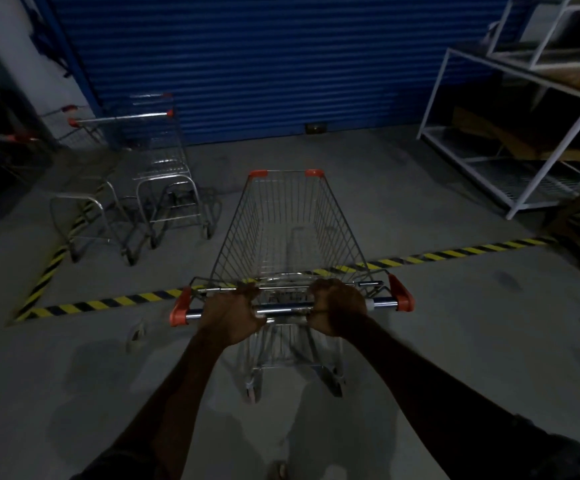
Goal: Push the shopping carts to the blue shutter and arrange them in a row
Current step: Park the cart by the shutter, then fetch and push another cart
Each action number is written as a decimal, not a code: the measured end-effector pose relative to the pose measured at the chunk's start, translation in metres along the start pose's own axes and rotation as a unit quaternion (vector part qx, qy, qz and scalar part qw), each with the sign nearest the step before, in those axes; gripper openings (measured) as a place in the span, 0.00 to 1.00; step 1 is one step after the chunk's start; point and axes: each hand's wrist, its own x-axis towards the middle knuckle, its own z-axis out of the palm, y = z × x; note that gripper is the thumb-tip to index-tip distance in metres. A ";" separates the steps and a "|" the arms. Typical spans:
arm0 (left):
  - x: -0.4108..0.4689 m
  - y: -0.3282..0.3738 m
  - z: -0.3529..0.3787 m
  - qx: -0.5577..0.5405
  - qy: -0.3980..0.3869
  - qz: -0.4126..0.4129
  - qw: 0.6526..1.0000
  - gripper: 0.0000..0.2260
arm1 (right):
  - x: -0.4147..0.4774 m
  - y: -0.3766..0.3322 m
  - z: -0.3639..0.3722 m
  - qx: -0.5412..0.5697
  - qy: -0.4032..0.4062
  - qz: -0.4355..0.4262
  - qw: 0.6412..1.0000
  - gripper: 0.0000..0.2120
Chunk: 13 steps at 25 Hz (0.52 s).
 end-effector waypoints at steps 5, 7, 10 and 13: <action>0.098 -0.050 0.005 -0.004 -0.047 0.009 0.999 0.30 | 0.095 -0.014 -0.018 -0.010 -0.006 0.028 1.000 0.28; 0.134 -0.068 0.007 0.005 -0.058 0.014 0.998 0.32 | 0.133 -0.017 -0.025 -0.007 0.007 0.029 1.000 0.26; 0.188 -0.088 0.008 -0.002 -0.046 0.010 0.999 0.35 | 0.195 -0.016 -0.028 -0.003 0.048 0.024 0.999 0.28; 0.245 -0.101 0.001 -0.005 -0.062 -0.004 0.998 0.32 | 0.261 -0.011 -0.036 -0.021 0.023 0.013 0.999 0.27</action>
